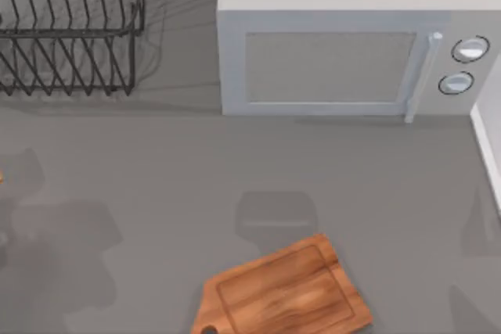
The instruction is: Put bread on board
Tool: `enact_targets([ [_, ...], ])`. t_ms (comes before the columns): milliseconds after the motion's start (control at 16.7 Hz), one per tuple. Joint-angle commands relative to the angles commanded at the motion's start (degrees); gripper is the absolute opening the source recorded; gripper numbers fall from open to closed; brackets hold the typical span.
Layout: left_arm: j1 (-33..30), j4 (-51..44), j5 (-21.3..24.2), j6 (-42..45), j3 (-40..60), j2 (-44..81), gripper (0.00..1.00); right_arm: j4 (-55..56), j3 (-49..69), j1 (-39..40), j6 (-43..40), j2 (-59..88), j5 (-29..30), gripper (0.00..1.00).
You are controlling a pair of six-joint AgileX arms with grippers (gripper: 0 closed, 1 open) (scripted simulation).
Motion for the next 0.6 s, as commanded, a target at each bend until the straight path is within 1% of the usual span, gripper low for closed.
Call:
enact_targets([
  [300, 0.04, 0.26, 0.06, 0.09, -0.16, 0.21, 0.0, 0.0, 0.0, 0.0, 0.0, 0.0, 0.0, 1.0],
  [420, -1.38, 1.47, -2.0, -2.2, 0.8, -0.5, 0.0, 0.0, 0.0, 0.0, 0.0, 0.0, 0.0, 1.0],
  [600, -6.34, 4.07, -8.34, -10.23, 2.65, -1.46, 0.0, 0.0, 0.0, 0.0, 0.0, 0.0, 0.0, 1.0],
])
